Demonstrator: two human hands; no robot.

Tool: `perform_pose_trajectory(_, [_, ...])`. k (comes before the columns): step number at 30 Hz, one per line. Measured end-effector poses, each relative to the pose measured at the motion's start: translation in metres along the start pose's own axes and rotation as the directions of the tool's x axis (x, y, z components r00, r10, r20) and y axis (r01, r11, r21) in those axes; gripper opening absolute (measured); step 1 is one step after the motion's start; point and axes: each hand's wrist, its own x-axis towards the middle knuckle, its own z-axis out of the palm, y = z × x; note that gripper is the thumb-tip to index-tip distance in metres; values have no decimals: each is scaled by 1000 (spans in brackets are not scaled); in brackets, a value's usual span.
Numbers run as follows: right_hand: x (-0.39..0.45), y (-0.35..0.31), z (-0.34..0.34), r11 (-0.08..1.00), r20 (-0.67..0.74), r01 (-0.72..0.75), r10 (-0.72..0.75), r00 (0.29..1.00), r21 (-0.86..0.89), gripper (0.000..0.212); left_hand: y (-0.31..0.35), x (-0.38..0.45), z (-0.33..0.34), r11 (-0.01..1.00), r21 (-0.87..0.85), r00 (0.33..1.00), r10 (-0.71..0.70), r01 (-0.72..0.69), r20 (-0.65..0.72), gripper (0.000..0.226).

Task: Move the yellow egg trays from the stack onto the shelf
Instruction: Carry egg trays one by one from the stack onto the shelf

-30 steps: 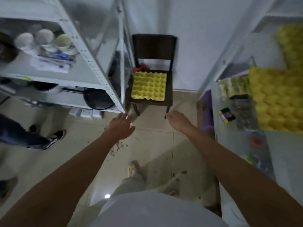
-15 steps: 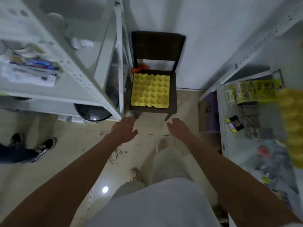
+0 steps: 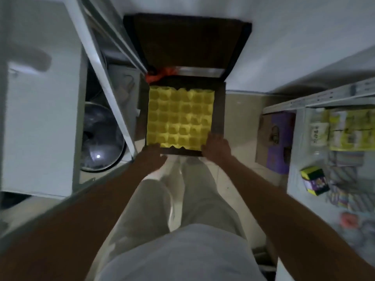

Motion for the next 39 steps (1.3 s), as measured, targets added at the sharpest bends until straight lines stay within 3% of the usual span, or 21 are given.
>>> perform_pose_trajectory(3, [59, 13, 0, 922, 14, -190, 197, 980, 336, 54, 13, 55, -28, 947, -306, 988, -132, 100, -85, 63])
perform_pose_trajectory(7, [121, 35, 7, 744, 0, -291, 364, 931, 601, 44, 11, 127, -55, 867, -459, 934, -306, 194, -184, 55])
perform_pose_trajectory(10, [148, 40, 19, 644, 65, -335, 405, 912, 688, 33, 4, 163, -61, 764, -568, 887, -445, 306, -120, 58])
perform_pose_trajectory(13, [159, 35, 34, 632, 67, -306, 373, 926, 712, 31, 0, 181, -55, 736, -585, 907, -421, 341, -1, 60])
perform_pose_trajectory(18, [138, 34, 40, 636, 13, -304, 419, 908, 709, 32, -8, 171, -52, 684, -629, 901, -430, 370, 62, 50])
perform_pose_trajectory(22, [94, 46, 28, 585, 5, -302, 454, 891, 753, 27, 7, 140, -56, 862, -442, 947, -312, 248, -78, 47])
perform_pose_trajectory(25, [43, 58, 18, 486, 30, -333, 530, 847, 808, 30, 32, 108, -66, 924, -351, 971, -206, 152, -124, 30])
perform_pose_trajectory(29, [-40, 76, 8, 336, 72, -351, 625, 777, 874, 27, 76, 67, -87, 982, -190, 990, -14, -14, -142, 29])
perform_pose_trajectory(33, [-153, 88, 9, 146, 99, -309, 750, 654, 940, 24, 135, 13, -95, 963, -114, 958, 219, -242, -183, 23])
perform_pose_trajectory(37, [-285, 90, 28, -49, 86, -90, 874, 478, 995, 21, 212, -72, -88, 867, -351, 934, 346, -353, -85, 27])
perform_pose_trajectory(39, [-351, 82, 44, -155, 129, 36, 913, 388, 987, 20, 252, -128, -77, 816, -361, 885, 460, -452, -67, 26])
